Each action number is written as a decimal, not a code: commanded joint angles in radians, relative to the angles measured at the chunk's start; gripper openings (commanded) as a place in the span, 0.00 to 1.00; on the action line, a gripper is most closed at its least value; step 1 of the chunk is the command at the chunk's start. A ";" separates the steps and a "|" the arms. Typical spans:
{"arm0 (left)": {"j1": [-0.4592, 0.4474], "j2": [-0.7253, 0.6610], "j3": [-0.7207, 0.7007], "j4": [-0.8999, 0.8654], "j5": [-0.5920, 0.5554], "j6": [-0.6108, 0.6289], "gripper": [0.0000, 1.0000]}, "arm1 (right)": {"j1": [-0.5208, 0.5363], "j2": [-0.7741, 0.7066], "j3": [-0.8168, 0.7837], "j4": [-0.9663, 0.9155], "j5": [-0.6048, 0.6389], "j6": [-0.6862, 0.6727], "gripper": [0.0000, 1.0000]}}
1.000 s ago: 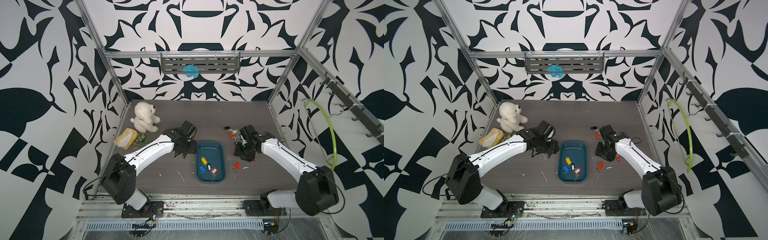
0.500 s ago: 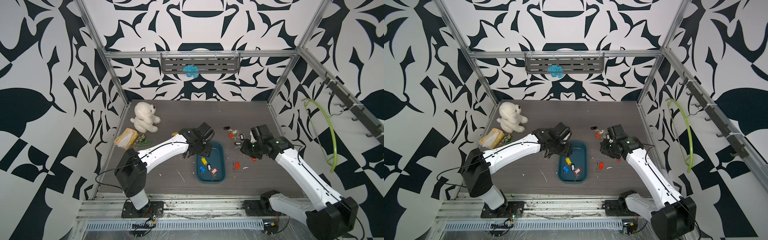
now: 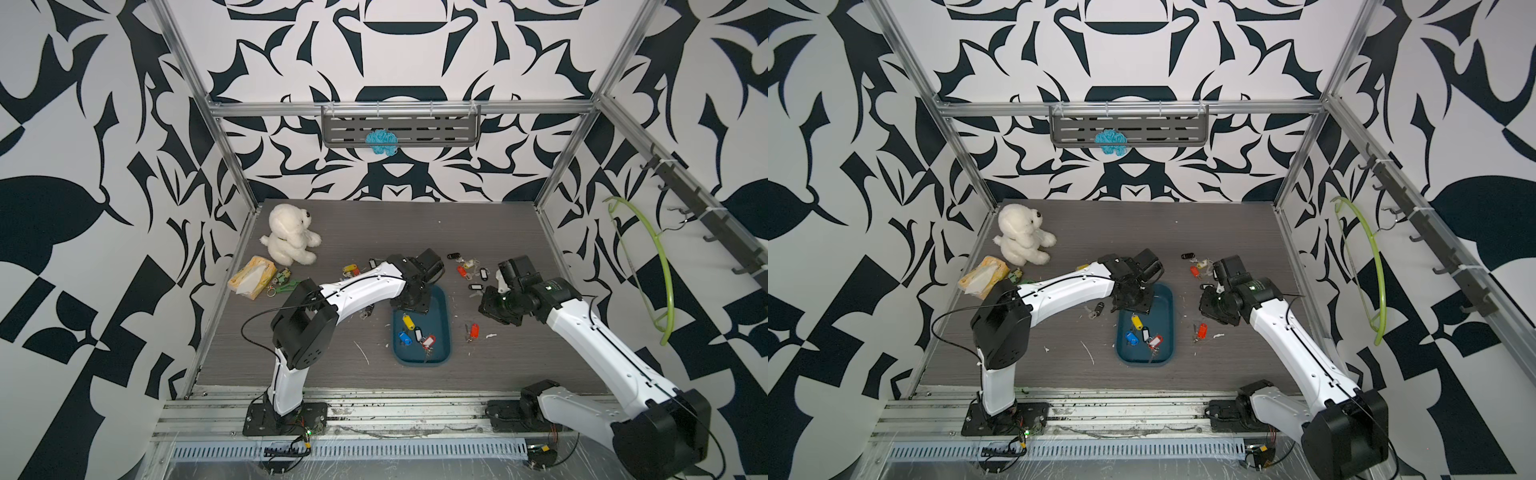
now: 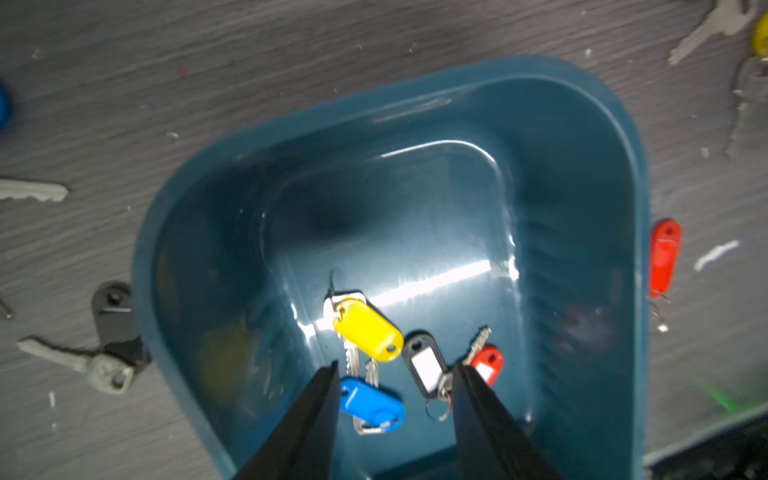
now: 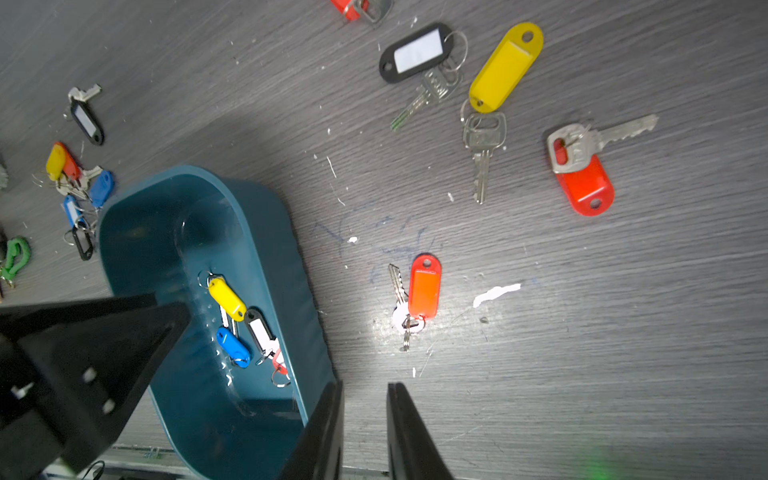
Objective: Take the keys out of the storage box
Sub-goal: Pick up the key from the storage box.
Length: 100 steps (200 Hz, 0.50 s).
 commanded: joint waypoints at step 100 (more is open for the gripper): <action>-0.001 0.127 0.078 -0.118 -0.076 -0.091 0.40 | -0.006 0.013 -0.050 0.045 -0.033 -0.042 0.24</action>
